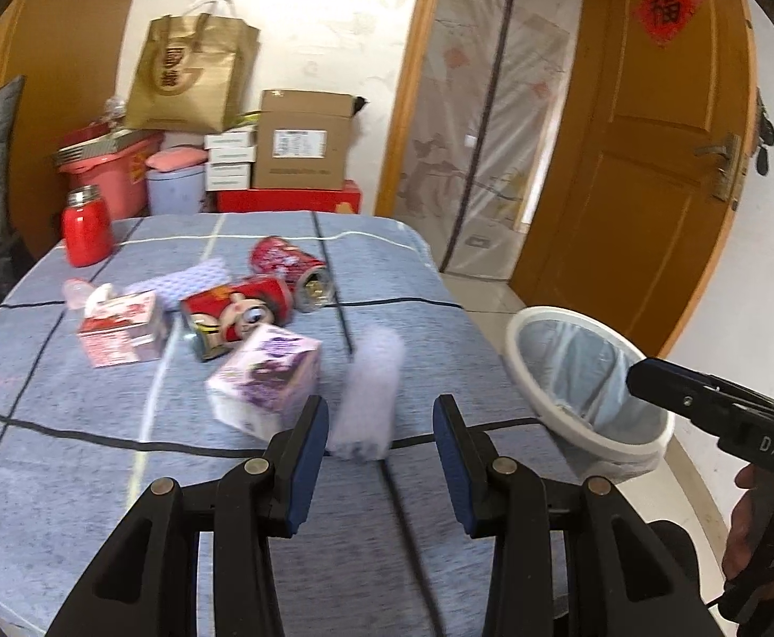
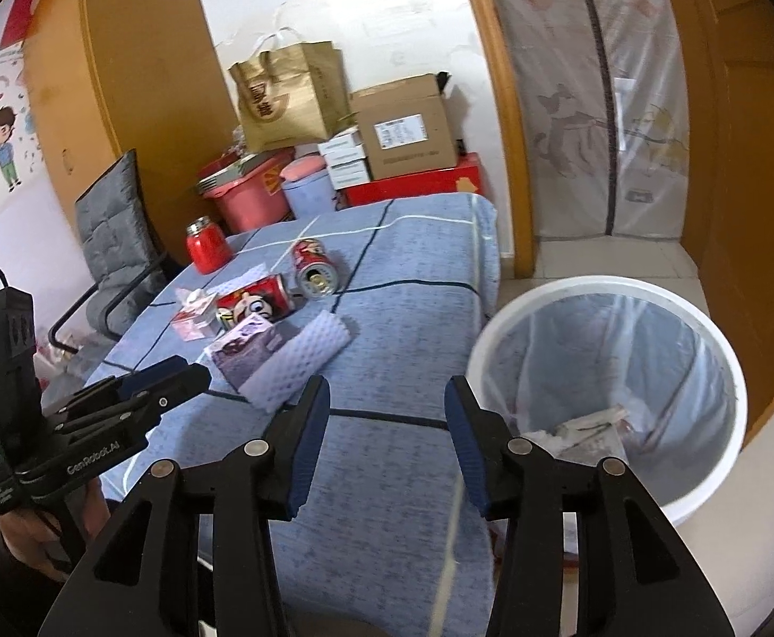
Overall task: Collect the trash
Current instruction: 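Move both tools back toward the red cans and foam sleeve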
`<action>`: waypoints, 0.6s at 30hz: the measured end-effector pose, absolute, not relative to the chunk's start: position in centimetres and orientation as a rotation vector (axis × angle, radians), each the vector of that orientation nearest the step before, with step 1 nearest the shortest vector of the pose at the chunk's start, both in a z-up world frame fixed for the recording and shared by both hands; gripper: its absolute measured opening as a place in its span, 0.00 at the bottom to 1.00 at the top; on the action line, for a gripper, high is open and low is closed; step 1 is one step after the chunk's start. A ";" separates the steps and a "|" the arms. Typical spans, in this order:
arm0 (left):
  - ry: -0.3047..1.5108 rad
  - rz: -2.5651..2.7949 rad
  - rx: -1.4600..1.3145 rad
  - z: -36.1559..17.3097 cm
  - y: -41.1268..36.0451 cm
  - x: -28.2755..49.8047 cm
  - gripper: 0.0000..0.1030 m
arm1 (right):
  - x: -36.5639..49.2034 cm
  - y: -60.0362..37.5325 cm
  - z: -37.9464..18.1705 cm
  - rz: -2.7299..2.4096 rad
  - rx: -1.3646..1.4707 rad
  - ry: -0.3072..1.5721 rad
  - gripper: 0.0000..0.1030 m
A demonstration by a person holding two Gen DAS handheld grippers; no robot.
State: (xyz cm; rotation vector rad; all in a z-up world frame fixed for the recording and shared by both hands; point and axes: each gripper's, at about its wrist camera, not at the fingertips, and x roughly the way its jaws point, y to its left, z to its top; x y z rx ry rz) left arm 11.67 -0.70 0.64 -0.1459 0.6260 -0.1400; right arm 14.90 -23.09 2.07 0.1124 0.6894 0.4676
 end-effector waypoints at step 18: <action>0.612 -0.014 -0.120 1.0 6.6 15.5 0.40 | 17.7 -17.8 0.9 0.525 0.101 0.751 0.47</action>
